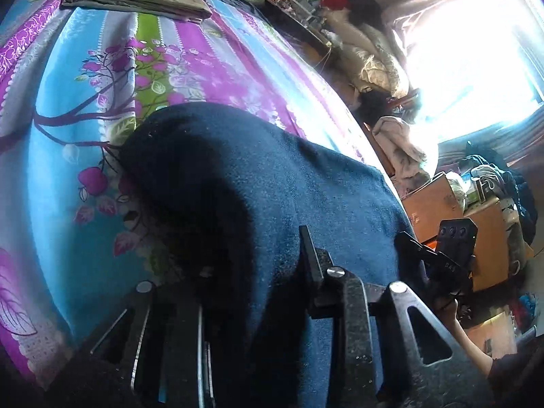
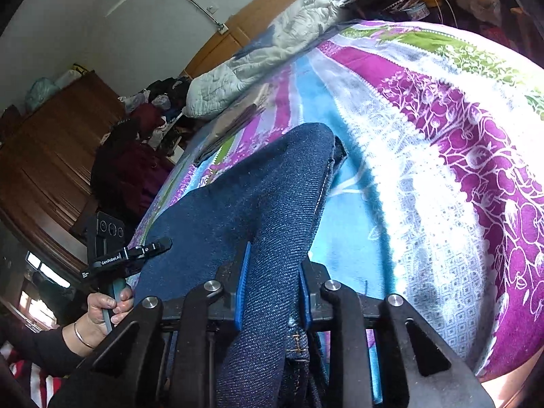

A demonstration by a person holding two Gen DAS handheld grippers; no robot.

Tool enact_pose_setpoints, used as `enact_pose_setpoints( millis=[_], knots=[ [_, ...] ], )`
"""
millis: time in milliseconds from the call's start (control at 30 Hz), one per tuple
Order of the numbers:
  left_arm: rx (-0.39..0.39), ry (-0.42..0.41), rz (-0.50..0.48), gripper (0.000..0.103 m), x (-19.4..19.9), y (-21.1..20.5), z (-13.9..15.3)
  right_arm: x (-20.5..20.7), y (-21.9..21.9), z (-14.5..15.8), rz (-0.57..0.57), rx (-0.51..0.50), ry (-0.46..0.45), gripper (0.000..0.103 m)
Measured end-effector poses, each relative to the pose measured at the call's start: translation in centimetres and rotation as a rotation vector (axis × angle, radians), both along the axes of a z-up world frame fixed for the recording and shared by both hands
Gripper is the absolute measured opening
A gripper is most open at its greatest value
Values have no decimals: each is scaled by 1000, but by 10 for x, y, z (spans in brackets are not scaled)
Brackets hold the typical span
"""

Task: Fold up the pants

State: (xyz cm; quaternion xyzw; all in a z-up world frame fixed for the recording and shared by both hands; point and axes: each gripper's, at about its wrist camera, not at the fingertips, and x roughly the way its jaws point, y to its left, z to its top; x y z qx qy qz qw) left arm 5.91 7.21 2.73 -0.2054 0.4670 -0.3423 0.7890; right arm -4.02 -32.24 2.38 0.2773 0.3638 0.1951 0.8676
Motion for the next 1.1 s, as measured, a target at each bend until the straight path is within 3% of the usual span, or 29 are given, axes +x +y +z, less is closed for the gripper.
enact_pose_setpoints(
  millis=[167,300,367,467,567,700,767,833,900,1000,1067,1100],
  knots=[
    [-100,0,-1,24,-4,13,20,4,26,48,20,-54,-59,25],
    [-177,-62,36,24,3,36,54,19,56,93,66,-59,-139,25],
    [-217,-90,79,24,15,59,71,40,74,112,98,-43,-164,25],
    [-207,-120,149,24,40,102,88,94,116,126,163,-39,-187,25],
    [-112,-158,226,24,69,145,95,164,176,116,231,-36,-152,24],
    [37,-181,362,26,105,205,85,247,255,67,287,-57,-28,24],
    [151,-104,509,35,119,236,67,274,288,35,289,-155,89,30],
    [221,-57,637,41,118,261,55,279,297,19,240,-203,155,39],
    [297,-119,672,41,98,271,61,266,293,19,221,-215,158,48],
    [412,-169,620,48,67,251,63,230,291,33,202,-329,106,50],
    [510,-187,588,58,46,223,60,201,291,50,176,-387,80,50],
    [547,-195,576,69,36,214,60,187,290,57,168,-408,66,50]
  ],
)
